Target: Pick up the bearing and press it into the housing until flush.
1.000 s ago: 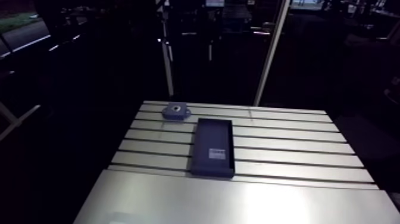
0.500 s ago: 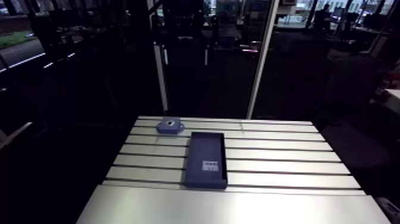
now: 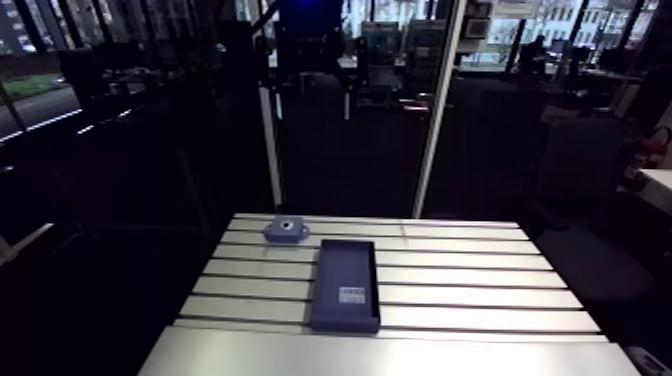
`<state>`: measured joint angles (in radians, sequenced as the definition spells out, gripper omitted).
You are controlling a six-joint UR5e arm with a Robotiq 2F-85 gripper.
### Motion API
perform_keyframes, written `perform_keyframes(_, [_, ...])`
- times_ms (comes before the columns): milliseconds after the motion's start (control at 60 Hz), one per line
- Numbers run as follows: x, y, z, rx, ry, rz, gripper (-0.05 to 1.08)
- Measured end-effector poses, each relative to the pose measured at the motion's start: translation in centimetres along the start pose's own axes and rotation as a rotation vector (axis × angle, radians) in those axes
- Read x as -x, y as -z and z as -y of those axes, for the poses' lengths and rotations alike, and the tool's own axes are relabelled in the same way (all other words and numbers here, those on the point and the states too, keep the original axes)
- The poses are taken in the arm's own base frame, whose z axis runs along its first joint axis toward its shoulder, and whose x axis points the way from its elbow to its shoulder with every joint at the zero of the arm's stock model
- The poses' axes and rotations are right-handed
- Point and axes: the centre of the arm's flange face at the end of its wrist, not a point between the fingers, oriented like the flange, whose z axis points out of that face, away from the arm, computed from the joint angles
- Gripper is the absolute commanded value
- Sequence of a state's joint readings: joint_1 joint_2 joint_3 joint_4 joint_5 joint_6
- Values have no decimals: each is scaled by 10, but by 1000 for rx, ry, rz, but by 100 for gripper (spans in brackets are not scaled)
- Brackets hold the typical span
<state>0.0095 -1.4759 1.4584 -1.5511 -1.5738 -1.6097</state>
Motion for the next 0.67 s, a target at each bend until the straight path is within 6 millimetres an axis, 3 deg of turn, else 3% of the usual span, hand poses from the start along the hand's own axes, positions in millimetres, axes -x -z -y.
perform_keyframes(667, [7, 1, -1, 0, -1, -2, 1])
